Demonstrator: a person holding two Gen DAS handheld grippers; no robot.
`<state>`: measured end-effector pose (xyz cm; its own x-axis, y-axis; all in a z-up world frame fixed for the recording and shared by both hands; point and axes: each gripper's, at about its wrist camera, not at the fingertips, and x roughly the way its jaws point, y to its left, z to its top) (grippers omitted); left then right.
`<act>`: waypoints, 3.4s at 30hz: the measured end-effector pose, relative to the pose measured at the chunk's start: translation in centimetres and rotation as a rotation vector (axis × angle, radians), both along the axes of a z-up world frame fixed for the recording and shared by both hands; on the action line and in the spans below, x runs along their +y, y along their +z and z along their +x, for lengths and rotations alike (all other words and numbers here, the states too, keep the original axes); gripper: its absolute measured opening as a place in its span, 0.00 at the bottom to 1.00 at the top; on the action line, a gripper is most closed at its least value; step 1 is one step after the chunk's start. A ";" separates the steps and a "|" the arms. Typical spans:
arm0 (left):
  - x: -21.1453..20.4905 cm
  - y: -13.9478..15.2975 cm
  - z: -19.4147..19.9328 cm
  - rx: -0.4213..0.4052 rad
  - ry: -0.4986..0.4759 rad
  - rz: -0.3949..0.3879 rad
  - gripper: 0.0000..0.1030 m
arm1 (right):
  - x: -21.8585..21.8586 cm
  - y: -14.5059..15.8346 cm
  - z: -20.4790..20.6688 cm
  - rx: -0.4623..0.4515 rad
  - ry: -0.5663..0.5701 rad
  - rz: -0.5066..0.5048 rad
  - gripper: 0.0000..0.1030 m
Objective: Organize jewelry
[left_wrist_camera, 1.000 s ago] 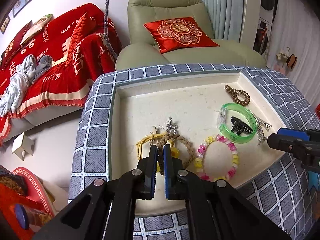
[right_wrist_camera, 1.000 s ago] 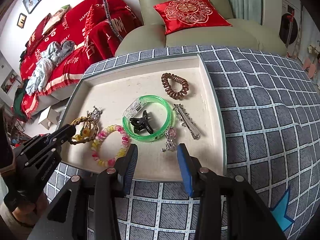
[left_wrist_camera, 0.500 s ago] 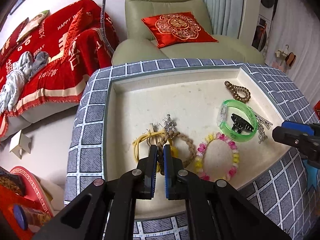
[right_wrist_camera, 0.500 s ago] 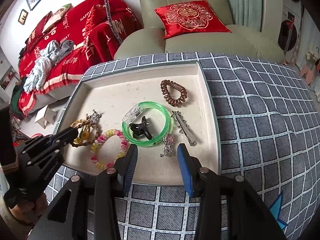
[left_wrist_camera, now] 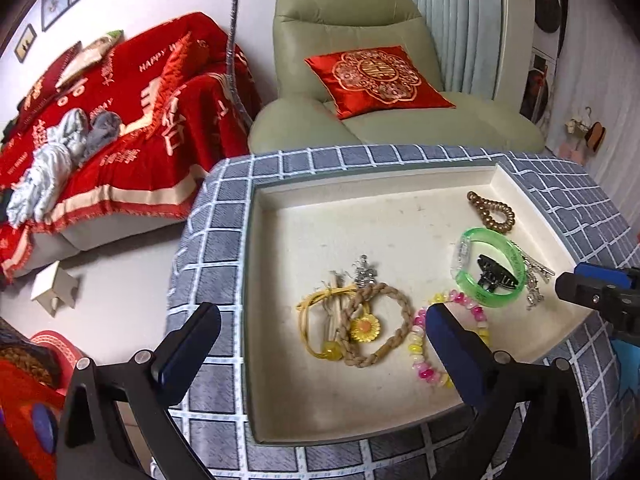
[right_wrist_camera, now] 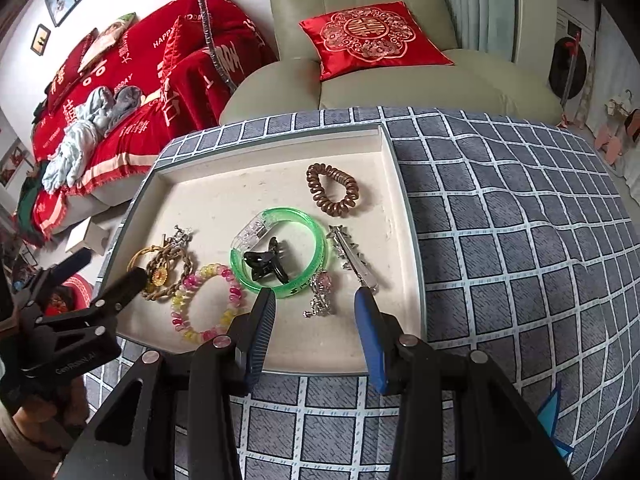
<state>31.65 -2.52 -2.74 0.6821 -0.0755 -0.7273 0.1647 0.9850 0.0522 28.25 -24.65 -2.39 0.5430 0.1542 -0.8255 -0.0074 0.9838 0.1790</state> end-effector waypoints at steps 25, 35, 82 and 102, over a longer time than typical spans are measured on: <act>0.9 1.2 -11.0 -0.103 0.116 -0.005 1.00 | 1.6 0.7 -8.9 -0.150 -0.057 -0.107 1.00; 0.7 1.7 -14.1 -0.117 0.134 -0.024 1.00 | 2.7 2.4 -12.4 -0.231 -0.069 -0.189 1.00; 0.9 2.6 -15.3 -0.113 0.152 -0.035 1.00 | 3.2 4.3 -14.3 -0.269 -0.058 -0.180 1.00; 0.8 2.7 -15.2 -0.110 0.154 -0.042 1.00 | 3.2 4.4 -14.3 -0.273 -0.059 -0.182 1.00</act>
